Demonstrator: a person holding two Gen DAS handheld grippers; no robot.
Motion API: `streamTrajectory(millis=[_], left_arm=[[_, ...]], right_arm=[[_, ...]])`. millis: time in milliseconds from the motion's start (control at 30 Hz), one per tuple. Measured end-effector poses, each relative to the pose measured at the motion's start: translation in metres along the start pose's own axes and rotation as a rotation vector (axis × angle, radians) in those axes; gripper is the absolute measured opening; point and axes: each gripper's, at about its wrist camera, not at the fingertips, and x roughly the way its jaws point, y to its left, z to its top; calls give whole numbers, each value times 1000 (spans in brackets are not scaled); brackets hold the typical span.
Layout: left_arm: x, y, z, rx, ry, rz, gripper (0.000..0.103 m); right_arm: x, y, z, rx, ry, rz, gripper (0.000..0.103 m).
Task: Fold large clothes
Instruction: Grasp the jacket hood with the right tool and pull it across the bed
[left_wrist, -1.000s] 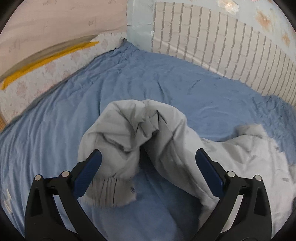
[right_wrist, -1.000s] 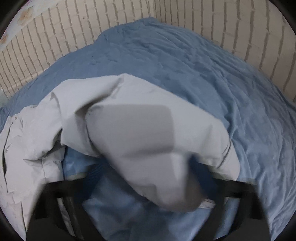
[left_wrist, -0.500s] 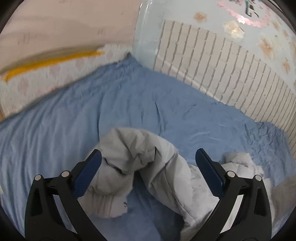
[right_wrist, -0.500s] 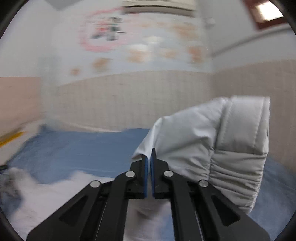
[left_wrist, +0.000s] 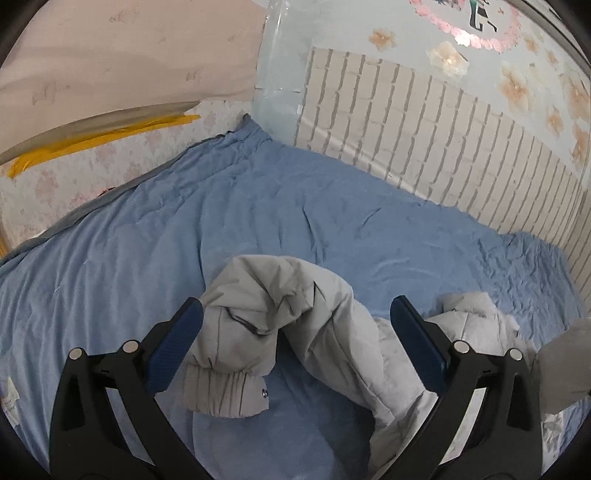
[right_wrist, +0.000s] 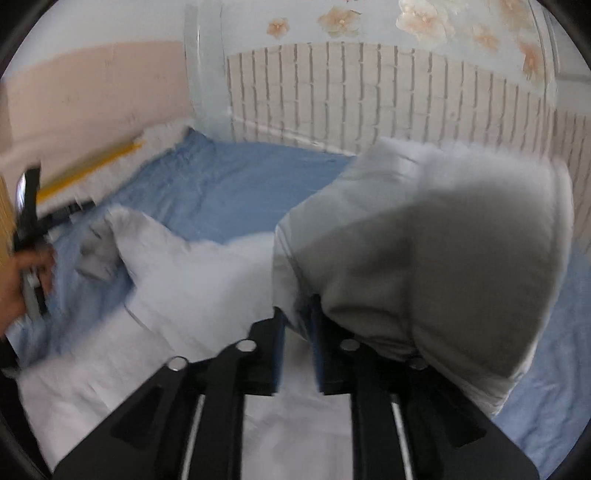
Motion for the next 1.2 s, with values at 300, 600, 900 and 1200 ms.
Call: streamTrajectory(millis=[300,600,900,1200], left_arm=[[-20,-24,-11,61,-3,-32,100],[-65,-97,-39,288,-75,-154,100],[-174,-252,-132,545,-31,-477,100],[-186,-363,-216,462,148,-411,100]], right_arm=[[-60,9,0,-23,-125,-93,101],[-164,-163,-28,369,-336,-462,101],[-118,-282,-75,627,-155,-418,101],[-68,-307,-103,659,-58,-342,101]])
